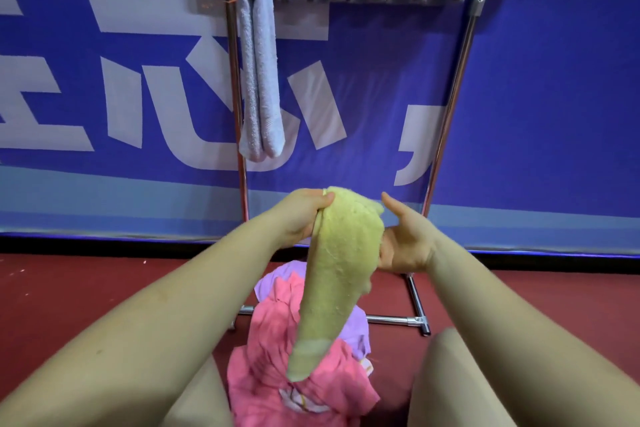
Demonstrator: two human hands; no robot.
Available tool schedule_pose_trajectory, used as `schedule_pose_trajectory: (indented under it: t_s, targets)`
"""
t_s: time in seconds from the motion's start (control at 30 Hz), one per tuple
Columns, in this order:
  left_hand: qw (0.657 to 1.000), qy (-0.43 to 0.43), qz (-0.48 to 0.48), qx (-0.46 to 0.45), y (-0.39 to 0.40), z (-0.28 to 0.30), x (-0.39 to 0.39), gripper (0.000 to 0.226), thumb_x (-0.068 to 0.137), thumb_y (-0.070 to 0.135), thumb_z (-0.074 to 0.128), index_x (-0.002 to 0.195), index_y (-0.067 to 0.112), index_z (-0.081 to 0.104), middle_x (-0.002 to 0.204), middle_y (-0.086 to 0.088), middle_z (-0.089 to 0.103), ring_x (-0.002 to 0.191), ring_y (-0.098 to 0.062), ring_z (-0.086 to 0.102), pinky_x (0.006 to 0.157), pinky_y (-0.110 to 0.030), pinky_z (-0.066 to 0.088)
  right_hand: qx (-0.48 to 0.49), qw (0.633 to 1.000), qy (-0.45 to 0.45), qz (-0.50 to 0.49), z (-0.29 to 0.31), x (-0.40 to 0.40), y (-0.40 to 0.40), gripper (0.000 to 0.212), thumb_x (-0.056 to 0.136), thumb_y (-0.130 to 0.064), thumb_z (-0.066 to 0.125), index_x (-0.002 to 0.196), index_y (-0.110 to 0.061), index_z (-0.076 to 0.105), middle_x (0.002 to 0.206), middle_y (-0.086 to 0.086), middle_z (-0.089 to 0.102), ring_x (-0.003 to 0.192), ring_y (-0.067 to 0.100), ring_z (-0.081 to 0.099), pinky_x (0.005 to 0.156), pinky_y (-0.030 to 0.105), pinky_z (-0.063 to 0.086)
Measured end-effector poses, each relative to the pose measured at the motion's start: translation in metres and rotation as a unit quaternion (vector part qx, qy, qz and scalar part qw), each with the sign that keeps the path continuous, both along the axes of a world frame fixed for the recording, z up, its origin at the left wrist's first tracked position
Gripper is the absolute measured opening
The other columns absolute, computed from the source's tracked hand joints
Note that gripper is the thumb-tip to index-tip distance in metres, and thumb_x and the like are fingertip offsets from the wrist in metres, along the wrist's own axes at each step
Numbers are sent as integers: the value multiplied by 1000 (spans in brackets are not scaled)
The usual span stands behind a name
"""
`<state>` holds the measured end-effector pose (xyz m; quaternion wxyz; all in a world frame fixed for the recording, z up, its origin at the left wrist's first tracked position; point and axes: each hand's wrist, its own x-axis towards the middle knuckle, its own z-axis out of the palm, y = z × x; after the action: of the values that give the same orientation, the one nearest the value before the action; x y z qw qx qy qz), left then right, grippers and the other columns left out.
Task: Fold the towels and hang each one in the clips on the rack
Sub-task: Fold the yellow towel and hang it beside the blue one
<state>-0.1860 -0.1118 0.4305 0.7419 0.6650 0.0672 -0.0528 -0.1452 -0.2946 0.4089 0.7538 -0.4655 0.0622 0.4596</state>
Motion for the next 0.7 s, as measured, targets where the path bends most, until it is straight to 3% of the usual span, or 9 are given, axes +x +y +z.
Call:
schedule_pose_trajectory:
  t_s: [0.1,0.17,0.23,0.37,0.5,0.53,0.63,0.67,0.7]
  targets:
    - [999,34,33,3,6,-1,7,30,98,8,38,120,-8,52,118,-20,58,108,-28,58,94,-37,46,-60,996,-65,-18,1,-12,11,27,81,-37,62,72,-12,65,60,-1,59,54,15,61,57,23,51]
    - [998,51,45,-5,9,-4,9,36,99,11,39,129,-8,46,128,-20,55,119,-29,55,101,-38,43,-91,987,-117,-63,4,-13,18,15,89,-22,59,79,-11,63,60,-2,59,50,10,58,51,22,50]
    - [997,62,50,-19,12,-8,9,37,98,17,42,128,-4,48,125,-17,59,114,-26,58,97,-37,46,-92,981,-139,-96,9,-13,26,12,92,-15,55,85,-7,61,65,1,61,47,10,60,46,21,51]
    - [995,96,3,-34,18,-10,-1,26,90,23,58,108,4,64,94,-8,70,85,-17,67,74,-31,56,-124,968,-179,-126,19,-13,39,13,93,-14,54,100,-6,62,79,4,63,62,14,59,51,26,48]
    - [998,50,31,-8,27,-14,0,19,89,12,58,102,-1,62,92,-10,67,81,-17,64,80,-31,53,-195,951,-220,-95,22,-21,38,16,92,-25,56,86,-11,61,62,1,57,55,14,55,51,27,51]
    - [999,40,34,2,28,-12,1,18,90,11,57,102,-1,62,91,-10,66,82,-17,63,80,-30,53,-277,917,-275,-81,22,-21,35,25,90,-33,57,80,-11,58,59,2,60,56,17,58,58,31,55]
    - [999,20,-10,37,26,2,5,17,94,14,52,101,2,62,89,-8,65,82,-17,61,78,-29,51,-507,714,-472,-102,24,-8,24,43,84,-54,49,74,-13,50,76,6,70,75,24,66,75,39,55]
    - [998,14,-36,57,26,9,7,16,95,16,50,98,4,62,87,-7,64,80,-16,60,75,-28,51,-503,697,-496,-125,29,-4,22,42,85,-55,47,75,-14,49,83,6,70,82,25,65,76,37,51]
    - [995,9,-58,77,25,17,10,16,95,17,49,94,7,62,84,-5,63,78,-15,60,72,-27,51,-474,708,-506,-132,35,2,22,39,88,-53,45,79,-15,50,89,5,69,87,24,64,77,36,48]
